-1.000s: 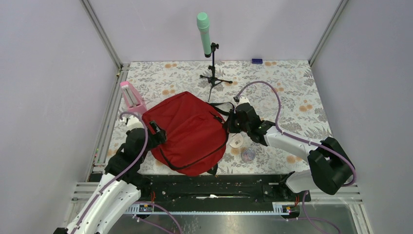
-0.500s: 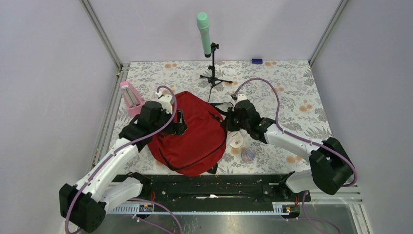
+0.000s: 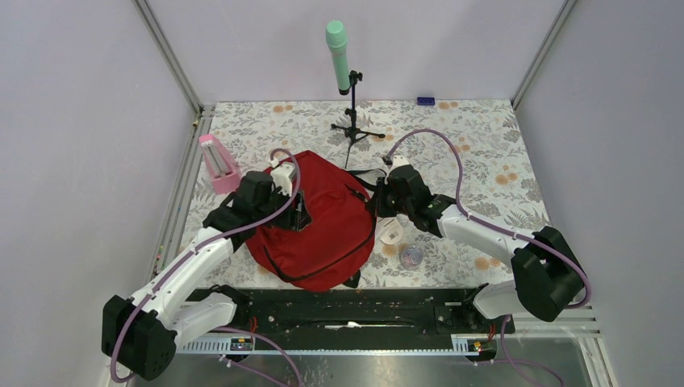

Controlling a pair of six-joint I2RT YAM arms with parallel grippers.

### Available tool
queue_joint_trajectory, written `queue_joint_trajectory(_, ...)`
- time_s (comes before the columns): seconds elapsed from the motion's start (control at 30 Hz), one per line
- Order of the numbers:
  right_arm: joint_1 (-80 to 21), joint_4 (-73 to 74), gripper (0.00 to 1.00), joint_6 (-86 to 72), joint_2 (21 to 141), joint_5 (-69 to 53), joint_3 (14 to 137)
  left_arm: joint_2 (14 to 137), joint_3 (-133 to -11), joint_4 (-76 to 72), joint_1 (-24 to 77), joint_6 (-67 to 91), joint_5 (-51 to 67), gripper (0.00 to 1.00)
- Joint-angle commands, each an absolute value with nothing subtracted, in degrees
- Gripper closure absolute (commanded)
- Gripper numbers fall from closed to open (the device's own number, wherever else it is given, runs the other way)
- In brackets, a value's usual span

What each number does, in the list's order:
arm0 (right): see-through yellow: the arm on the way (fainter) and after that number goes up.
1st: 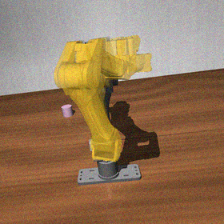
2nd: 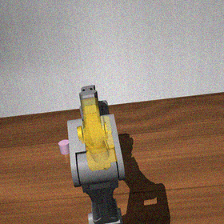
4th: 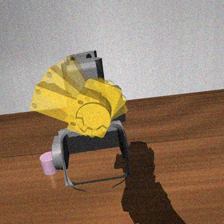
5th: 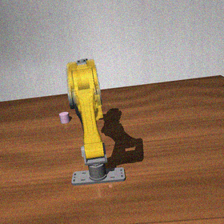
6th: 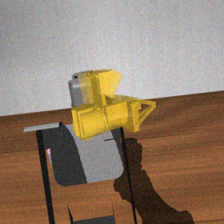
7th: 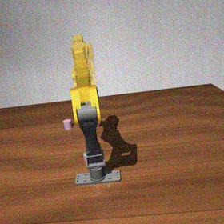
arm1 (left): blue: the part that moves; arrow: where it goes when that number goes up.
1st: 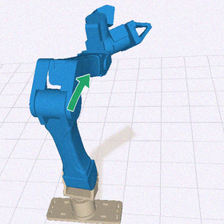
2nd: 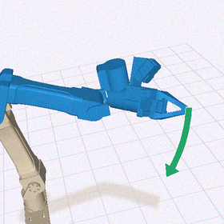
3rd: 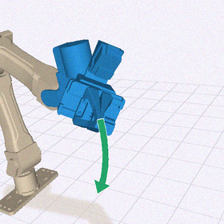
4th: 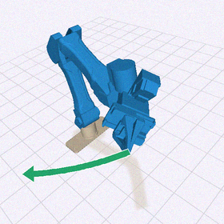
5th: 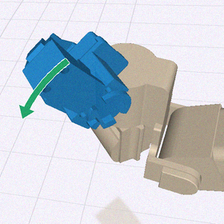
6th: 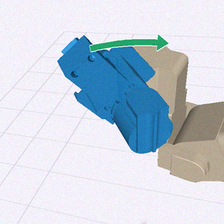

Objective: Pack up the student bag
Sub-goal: Unzip the student bag at the center of the board.

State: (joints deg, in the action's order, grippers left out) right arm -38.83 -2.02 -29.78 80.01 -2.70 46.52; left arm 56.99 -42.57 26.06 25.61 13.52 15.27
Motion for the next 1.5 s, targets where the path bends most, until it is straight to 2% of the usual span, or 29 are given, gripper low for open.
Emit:
queue_joint_trajectory(0.0,-38.5,-3.3,1.00,-28.8,80.8,-4.2,49.0,55.7,-42.5,23.7,27.4,13.7,15.5,0.49)
queue_joint_trajectory(0.2,-38.5,-3.3,1.00,-28.8,80.9,-4.5,48.8,52.7,-44.6,22.7,27.8,11.6,12.4,0.42)
queue_joint_trajectory(0.33,-38.5,-3.4,1.00,-28.8,80.6,-4.5,48.6,54.6,-46.0,24.0,26.8,11.6,5.5,0.40)
queue_joint_trajectory(0.53,-38.5,-3.4,1.00,-28.8,80.6,-4.5,48.4,58.9,-46.4,24.6,25.9,13.0,7.5,0.35)
queue_joint_trajectory(0.67,-38.5,-3.5,1.00,-29.0,81.0,-4.6,48.4,58.3,-45.2,23.0,26.0,14.5,11.6,0.37)
queue_joint_trajectory(0.83,-38.5,-3.9,1.00,-29.2,81.5,-4.7,48.9,56.0,-40.8,18.3,27.9,20.0,14.5,0.44)
queue_joint_trajectory(1.2,-38.4,-2.7,1.00,-30.1,81.7,-2.2,50.1,56.8,-32.7,12.7,37.6,26.8,7.3,0.47)
queue_joint_trajectory(1.27,-38.5,-2.4,0.92,-30.5,80.5,-0.4,49.9,56.9,-32.4,12.7,38.9,27.1,5.7,0.47)
queue_joint_trajectory(1.3,-38.5,-2.3,0.85,-30.5,79.7,0.9,49.9,56.8,-32.2,12.7,39.3,27.3,5.1,0.47)
queue_joint_trajectory(1.43,-38.5,-2.3,0.45,-30.2,76.2,3.8,50.1,55.9,-31.7,12.6,40.6,27.6,3.2,0.45)
queue_joint_trajectory(1.47,-38.5,-2.3,0.39,-30.2,75.3,4.3,50.2,55.4,-31.6,12.6,40.9,27.6,2.9,0.43)
